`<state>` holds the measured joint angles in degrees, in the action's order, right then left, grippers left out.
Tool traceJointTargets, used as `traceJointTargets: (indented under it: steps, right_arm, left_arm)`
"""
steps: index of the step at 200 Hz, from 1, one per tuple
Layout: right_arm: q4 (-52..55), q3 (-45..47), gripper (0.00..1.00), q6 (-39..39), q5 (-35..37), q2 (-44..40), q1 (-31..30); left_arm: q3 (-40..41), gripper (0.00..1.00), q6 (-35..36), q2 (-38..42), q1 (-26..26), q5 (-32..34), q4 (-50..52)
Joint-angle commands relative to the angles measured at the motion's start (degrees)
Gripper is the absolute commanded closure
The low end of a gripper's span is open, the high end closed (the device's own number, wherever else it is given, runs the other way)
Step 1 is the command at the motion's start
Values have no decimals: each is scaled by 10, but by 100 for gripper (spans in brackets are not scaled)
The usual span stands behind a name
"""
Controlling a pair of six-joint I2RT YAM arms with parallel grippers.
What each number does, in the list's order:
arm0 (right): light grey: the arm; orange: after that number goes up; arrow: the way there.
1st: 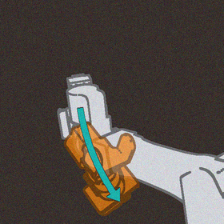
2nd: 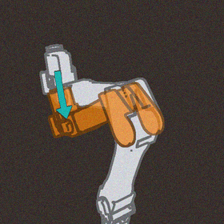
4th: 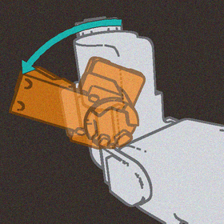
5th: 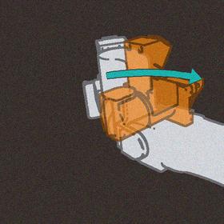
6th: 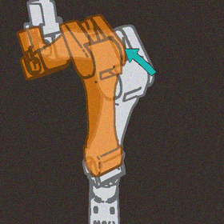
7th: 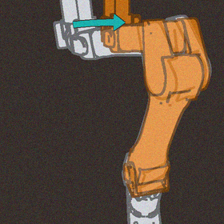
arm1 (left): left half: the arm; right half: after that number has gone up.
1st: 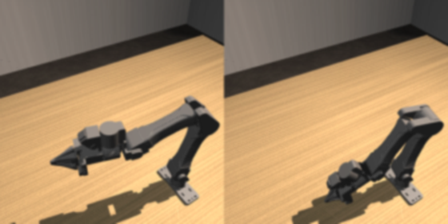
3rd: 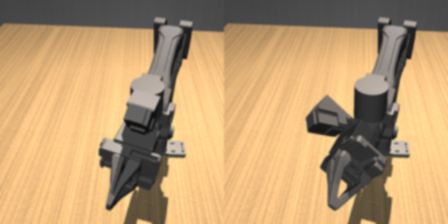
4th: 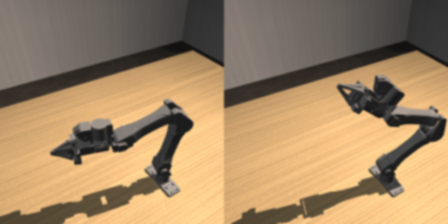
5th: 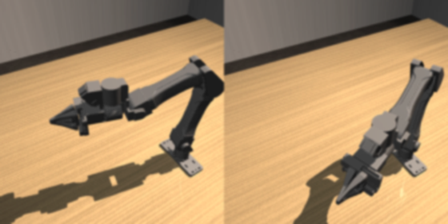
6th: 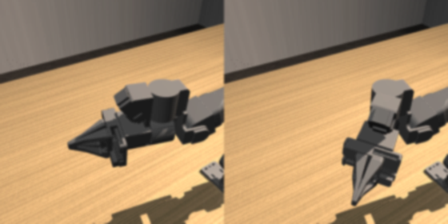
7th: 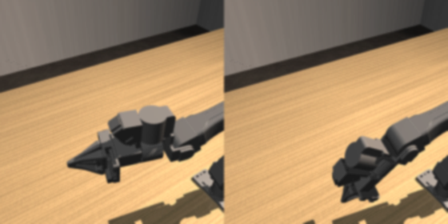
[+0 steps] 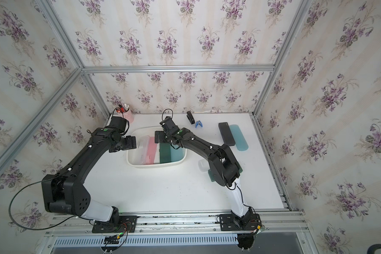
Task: Put the pencil case into the storage box
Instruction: Adjust the pencil case in the storage box.
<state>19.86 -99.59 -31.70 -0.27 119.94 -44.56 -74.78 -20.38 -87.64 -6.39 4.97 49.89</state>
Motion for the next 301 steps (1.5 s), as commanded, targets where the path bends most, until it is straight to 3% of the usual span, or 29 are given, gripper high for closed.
traceJointTargets:
  steps: [1, 45, 112, 134, 160, 199, 245, 301]
  right_arm:
    - [-20, 66, 1, 13, 24, -36, 19]
    - [-67, 186, 1, 23, 14, -102, 50]
    - [-86, 215, 1, 46, 3, -117, 51]
    - [-99, 204, 5, 54, -29, -109, 51]
    - [-115, 171, 11, 76, -80, -83, 44]
    - [-68, 15, 12, 119, -121, 14, 5]
    - [12, -182, 12, 119, -106, 156, -30]
    - [8, -119, 12, 87, -56, 144, -20]
  left_arm:
    - [-4, 11, -8, -27, -22, -36, -16]
    - [-30, 11, -20, -110, -72, 28, -3]
    - [-73, 10, -26, -180, -110, 163, 55]
    - [-70, 9, -44, -167, -119, 171, 56]
    - [-52, 8, -55, -96, -119, 161, 46]
    - [-61, 4, -56, -37, -95, 199, 88]
    - [11, 4, -45, -34, -19, 116, 17]
    - [47, 4, -37, -81, -12, 37, -62]
